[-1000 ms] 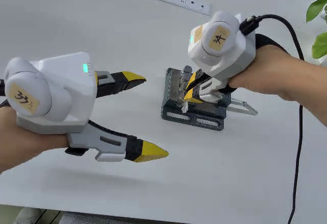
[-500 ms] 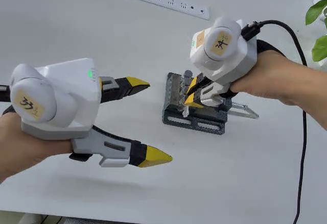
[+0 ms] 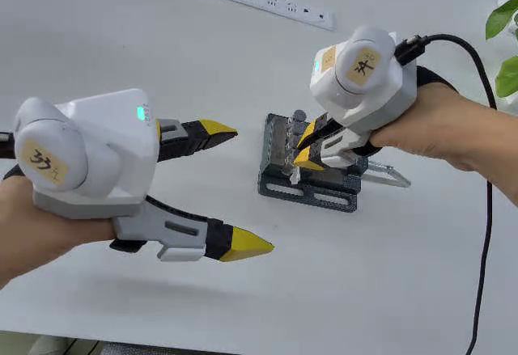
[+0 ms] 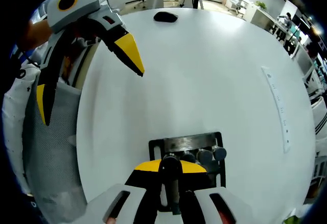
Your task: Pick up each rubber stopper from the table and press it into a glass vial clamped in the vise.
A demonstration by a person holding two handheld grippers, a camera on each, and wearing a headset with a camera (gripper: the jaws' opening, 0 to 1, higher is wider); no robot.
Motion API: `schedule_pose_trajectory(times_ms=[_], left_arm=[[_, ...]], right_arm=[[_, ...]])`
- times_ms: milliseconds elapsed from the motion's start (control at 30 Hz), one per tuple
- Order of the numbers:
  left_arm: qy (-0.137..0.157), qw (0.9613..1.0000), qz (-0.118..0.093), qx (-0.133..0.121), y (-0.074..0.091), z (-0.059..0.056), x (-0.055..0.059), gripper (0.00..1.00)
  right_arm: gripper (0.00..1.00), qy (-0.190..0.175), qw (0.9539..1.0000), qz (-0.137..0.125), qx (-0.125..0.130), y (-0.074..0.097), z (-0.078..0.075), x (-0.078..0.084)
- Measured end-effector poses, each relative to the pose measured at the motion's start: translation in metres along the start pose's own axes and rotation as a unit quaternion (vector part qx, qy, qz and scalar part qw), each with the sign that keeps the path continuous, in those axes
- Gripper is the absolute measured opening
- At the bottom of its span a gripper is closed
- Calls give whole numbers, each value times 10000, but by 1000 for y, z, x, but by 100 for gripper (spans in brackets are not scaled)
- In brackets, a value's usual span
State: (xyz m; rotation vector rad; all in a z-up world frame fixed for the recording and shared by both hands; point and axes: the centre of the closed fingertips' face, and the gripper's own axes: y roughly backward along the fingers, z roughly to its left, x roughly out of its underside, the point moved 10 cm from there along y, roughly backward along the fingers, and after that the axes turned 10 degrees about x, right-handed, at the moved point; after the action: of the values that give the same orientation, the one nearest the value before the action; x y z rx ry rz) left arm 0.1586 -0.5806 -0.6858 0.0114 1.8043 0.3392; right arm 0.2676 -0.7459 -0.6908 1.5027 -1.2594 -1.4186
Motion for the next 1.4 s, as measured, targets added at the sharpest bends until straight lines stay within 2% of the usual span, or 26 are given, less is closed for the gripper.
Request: schedule_pose_trajectory(times_ms=[633, 1400], left_arm=[[22, 10000, 14, 40, -3, -2, 2, 78], [49, 10000, -2, 35, -1, -2, 2, 77]], right_arm=[[8, -146, 9998, -145, 51, 1, 4, 4], [11, -101, 9997, -207, 103, 3, 7, 8]])
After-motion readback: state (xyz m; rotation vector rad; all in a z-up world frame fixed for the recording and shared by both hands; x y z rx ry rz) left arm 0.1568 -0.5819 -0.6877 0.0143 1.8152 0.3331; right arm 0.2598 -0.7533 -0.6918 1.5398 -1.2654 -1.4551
